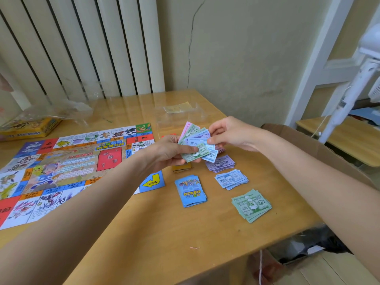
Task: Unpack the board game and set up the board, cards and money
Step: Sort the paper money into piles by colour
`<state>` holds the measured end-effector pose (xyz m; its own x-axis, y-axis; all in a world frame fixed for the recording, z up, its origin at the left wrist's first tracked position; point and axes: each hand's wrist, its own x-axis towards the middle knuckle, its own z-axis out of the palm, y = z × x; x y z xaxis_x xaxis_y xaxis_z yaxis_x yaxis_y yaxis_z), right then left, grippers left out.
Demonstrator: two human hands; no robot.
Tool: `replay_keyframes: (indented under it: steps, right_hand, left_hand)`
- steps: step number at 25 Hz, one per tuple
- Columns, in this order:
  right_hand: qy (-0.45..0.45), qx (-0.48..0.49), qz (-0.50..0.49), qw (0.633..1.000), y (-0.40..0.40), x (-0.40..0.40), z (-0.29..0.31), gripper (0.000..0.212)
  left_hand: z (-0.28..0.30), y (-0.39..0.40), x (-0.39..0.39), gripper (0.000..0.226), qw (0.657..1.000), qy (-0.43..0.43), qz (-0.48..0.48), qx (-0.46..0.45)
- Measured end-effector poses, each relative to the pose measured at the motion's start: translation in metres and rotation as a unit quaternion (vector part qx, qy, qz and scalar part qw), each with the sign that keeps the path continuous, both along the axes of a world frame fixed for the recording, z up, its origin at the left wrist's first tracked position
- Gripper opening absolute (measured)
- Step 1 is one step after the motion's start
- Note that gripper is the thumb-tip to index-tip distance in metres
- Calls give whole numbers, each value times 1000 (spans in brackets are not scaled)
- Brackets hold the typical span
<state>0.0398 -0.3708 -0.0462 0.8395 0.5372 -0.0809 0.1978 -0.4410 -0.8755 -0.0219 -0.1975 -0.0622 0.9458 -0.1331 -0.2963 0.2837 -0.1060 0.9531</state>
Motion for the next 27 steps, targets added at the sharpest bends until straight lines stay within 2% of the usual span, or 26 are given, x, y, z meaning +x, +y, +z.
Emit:
replay_keyframes:
  steps: [4,8,23,27]
  right_hand:
    - [70,3,8,998,-1,-3,-2,7]
    - [77,2,-14,997,-1,-3,-2,13]
    - [89,39,-86,992,-11,-6,0,4]
    - [105,97,-66,988,-12,-8,-1,12]
  left_hand:
    - [0,1,0,9,1000,4,12,-20]
    - [0,1,3,9,999,4,26,-30]
    - [-3,4,9,10,992,-9,99,-71]
    - [-1,1,11,10,986,-22,127,-106]
